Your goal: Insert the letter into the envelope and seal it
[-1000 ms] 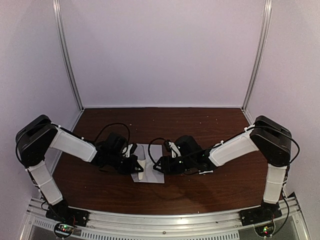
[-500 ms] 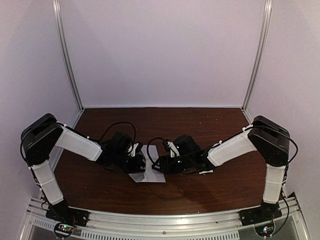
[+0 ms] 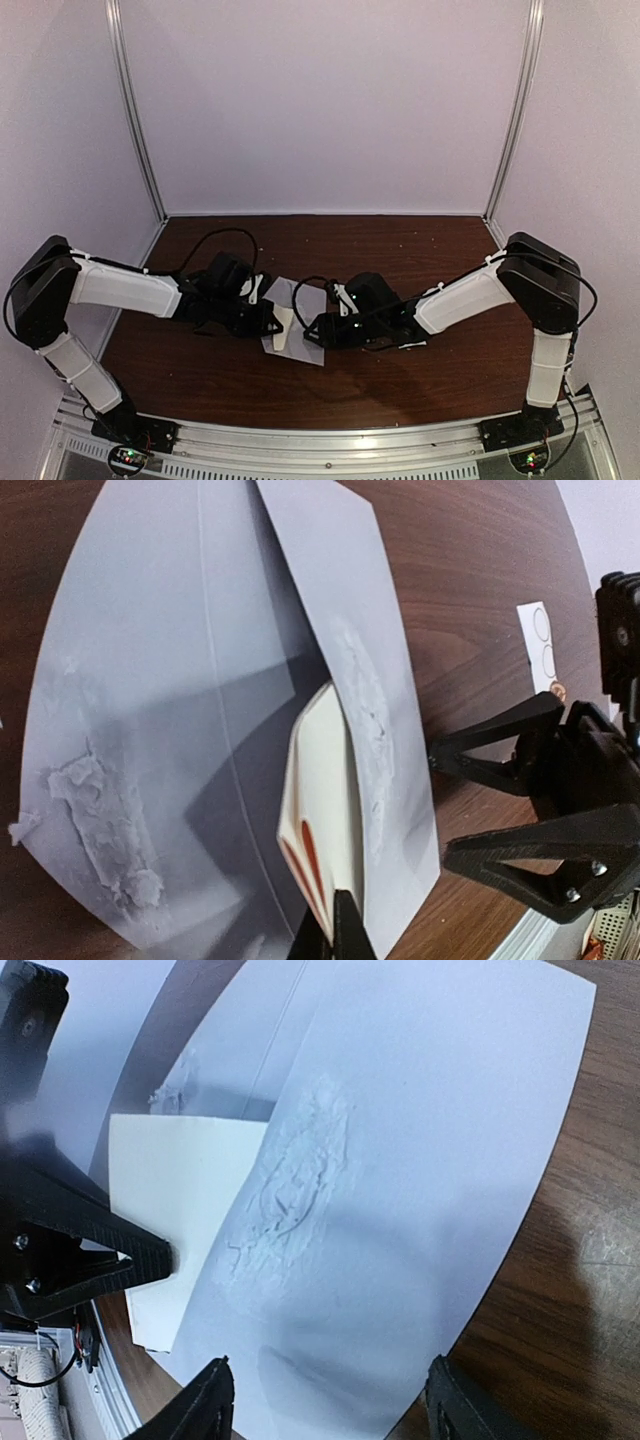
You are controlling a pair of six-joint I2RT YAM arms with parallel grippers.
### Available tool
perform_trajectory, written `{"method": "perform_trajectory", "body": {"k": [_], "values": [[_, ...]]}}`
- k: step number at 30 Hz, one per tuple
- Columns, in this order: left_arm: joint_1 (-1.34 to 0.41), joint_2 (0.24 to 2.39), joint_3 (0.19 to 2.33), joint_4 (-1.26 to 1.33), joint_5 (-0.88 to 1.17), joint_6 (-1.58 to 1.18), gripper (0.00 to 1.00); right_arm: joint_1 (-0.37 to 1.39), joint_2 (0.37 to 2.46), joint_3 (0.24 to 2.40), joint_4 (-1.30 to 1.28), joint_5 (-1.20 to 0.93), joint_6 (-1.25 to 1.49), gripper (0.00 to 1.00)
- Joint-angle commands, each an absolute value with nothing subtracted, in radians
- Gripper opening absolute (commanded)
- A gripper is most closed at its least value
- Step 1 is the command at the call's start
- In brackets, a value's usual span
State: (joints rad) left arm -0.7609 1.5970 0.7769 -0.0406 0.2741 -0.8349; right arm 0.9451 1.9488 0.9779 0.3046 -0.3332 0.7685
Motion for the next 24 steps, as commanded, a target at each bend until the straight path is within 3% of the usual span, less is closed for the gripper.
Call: {"method": "perform_trajectory", "body": {"k": [1, 9, 24], "values": [[-0.770, 1.560, 0.751, -0.135, 0.227, -0.808, 0.00, 0.950, 1.971, 0.963, 0.175, -0.289, 0.766, 0.67], [-0.769, 1.519, 0.749, -0.170, 0.239, -0.803, 0.00, 0.950, 1.980, 0.971, 0.167, -0.287, 0.764, 0.67], [-0.767, 1.655, 0.778, -0.140, 0.371, -0.755, 0.00, 0.950, 2.030, 0.988, 0.217, -0.353, 0.775, 0.67]]}}
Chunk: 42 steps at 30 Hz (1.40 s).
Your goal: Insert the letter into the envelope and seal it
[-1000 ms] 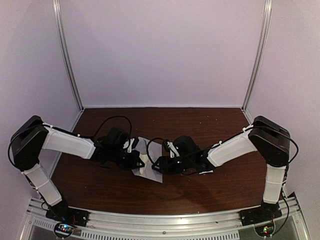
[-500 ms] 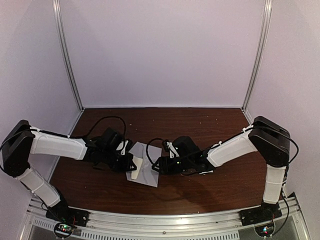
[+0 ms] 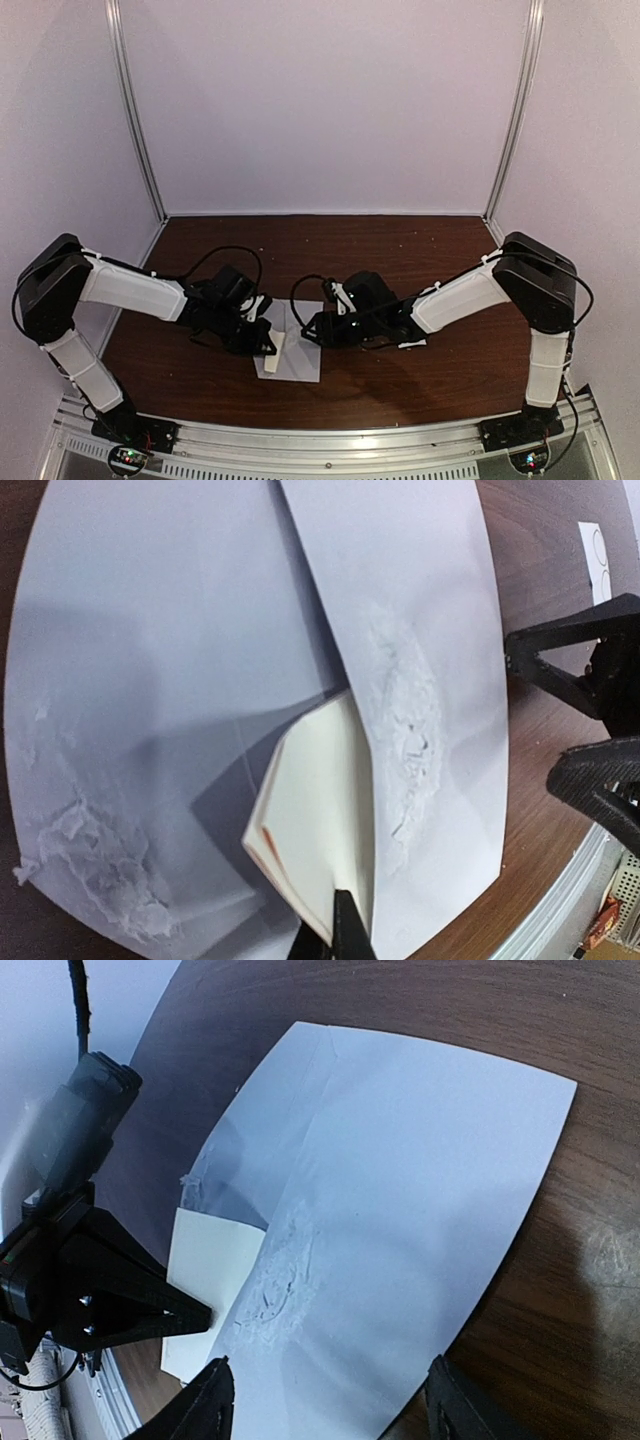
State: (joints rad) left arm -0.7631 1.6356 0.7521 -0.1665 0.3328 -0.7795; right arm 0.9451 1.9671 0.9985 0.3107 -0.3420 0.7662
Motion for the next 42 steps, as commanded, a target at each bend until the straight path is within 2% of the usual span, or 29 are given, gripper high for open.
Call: {"method": "perform_trajectory", "body": {"k": [1, 13, 18, 19, 23, 26, 29, 31, 33, 38, 42], "values": [[-0.767, 1.660, 0.777, -0.131, 0.374, -0.756, 0.00, 0.950, 2.032, 0.989, 0.219, -0.355, 0.776, 0.67], [-0.767, 1.704, 0.737, 0.059, 0.436, -0.837, 0.00, 0.953, 2.046, 0.993, 0.235, -0.373, 0.787, 0.66], [-0.767, 1.686, 0.743, 0.008, 0.387, -0.821, 0.00, 0.953, 2.025, 0.986, 0.214, -0.341, 0.781, 0.67], [-0.767, 1.675, 0.748, -0.032, 0.370, -0.812, 0.02, 0.953, 2.019, 0.985, 0.209, -0.336, 0.779, 0.67], [-0.767, 1.624, 0.760, -0.114, 0.307, -0.786, 0.26, 0.952, 2.000, 0.982, 0.192, -0.321, 0.773, 0.66], [-0.766, 1.596, 0.772, -0.170, 0.272, -0.764, 0.39, 0.951, 1.982, 0.980, 0.175, -0.305, 0.766, 0.67], [-0.767, 1.575, 0.783, -0.219, 0.241, -0.747, 0.49, 0.951, 1.961, 0.979, 0.152, -0.283, 0.757, 0.67], [-0.767, 1.557, 0.784, -0.243, 0.225, -0.740, 0.53, 0.951, 1.946, 0.980, 0.133, -0.270, 0.752, 0.67], [-0.767, 1.544, 0.778, -0.242, 0.224, -0.745, 0.51, 0.951, 1.928, 0.977, 0.121, -0.263, 0.750, 0.67], [-0.767, 1.529, 0.732, -0.150, 0.286, -0.794, 0.39, 0.953, 1.876, 0.950, 0.111, -0.282, 0.754, 0.67], [-0.767, 1.547, 0.704, -0.093, 0.315, -0.816, 0.35, 0.961, 1.853, 0.906, 0.141, -0.329, 0.783, 0.67]]}}
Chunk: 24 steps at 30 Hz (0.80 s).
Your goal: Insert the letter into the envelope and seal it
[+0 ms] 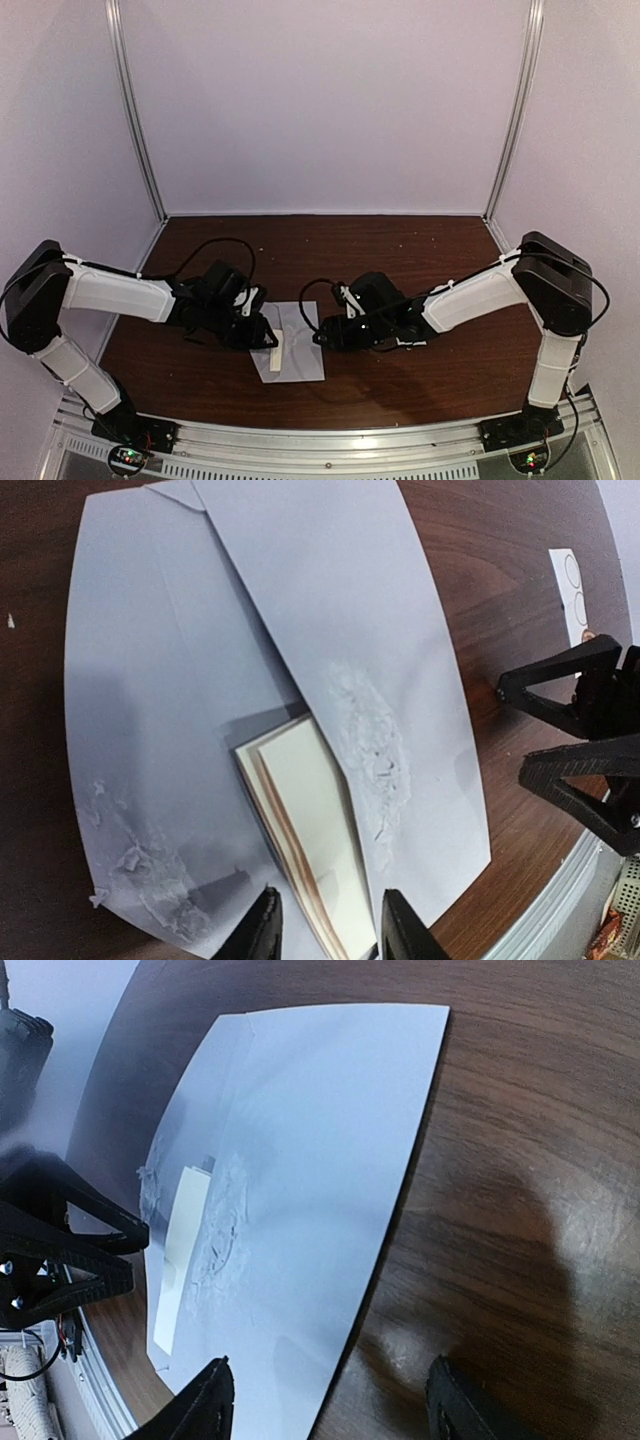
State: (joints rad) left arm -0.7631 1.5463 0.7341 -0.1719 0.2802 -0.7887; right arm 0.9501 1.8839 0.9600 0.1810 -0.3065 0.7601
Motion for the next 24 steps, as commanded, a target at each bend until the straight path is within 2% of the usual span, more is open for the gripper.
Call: {"method": "perform_trajectory", "body": {"k": [1, 8, 14, 19, 24], "values": [[-0.767, 1.552, 0.702, -0.091, 0.313, -0.817, 0.34, 0.963, 1.850, 0.892, 0.156, -0.345, 0.793, 0.66], [-0.767, 1.561, 0.689, -0.082, 0.301, -0.819, 0.33, 0.989, 1.874, 0.858, 0.223, -0.391, 0.836, 0.60], [-0.767, 1.584, 0.678, -0.062, 0.308, -0.818, 0.23, 0.997, 1.911, 0.869, 0.256, -0.397, 0.852, 0.51], [-0.766, 1.601, 0.676, -0.053, 0.309, -0.818, 0.15, 1.000, 1.928, 0.873, 0.263, -0.397, 0.856, 0.49], [-0.767, 1.610, 0.675, -0.042, 0.316, -0.818, 0.12, 1.001, 1.940, 0.874, 0.268, -0.398, 0.857, 0.48]]}}
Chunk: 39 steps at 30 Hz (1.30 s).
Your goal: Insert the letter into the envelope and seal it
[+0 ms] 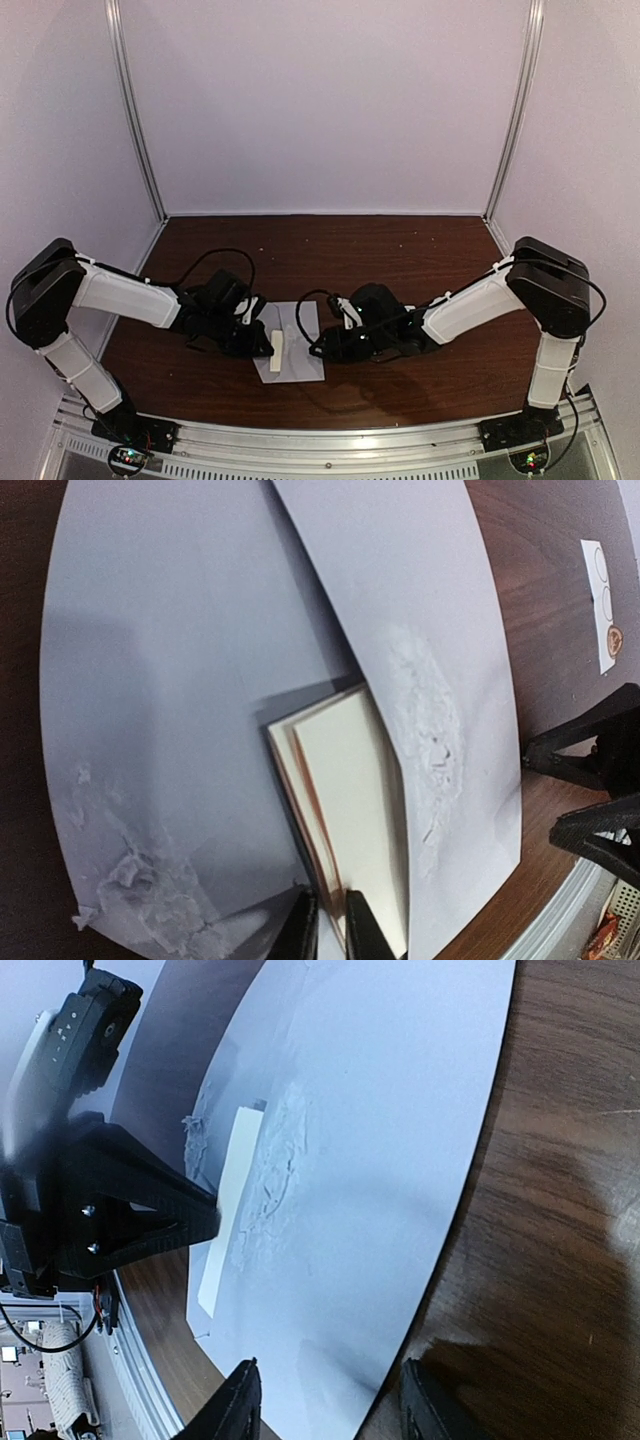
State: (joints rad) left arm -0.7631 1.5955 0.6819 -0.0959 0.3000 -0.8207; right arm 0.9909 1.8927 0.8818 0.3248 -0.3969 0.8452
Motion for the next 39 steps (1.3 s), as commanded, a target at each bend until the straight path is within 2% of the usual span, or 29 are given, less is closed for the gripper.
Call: {"method": "perform_trajectory", "body": {"k": [1, 13, 25, 34, 39], "values": [[-0.767, 1.610, 0.674, -0.037, 0.318, -0.818, 0.11, 1.002, 1.943, 0.874, 0.270, -0.399, 0.857, 0.48], [-0.767, 1.649, 0.666, 0.023, 0.359, -0.825, 0.03, 1.009, 1.981, 0.885, 0.293, -0.410, 0.866, 0.45], [-0.767, 1.665, 0.670, 0.044, 0.321, -0.801, 0.01, 1.014, 1.989, 0.887, 0.294, -0.408, 0.868, 0.43], [-0.734, 1.559, 0.671, -0.053, 0.222, -0.787, 0.11, 1.012, 1.934, 0.889, 0.237, -0.350, 0.849, 0.44], [-0.714, 1.540, 0.685, -0.013, 0.230, -0.789, 0.23, 1.005, 1.910, 0.891, 0.215, -0.328, 0.842, 0.47]]}}
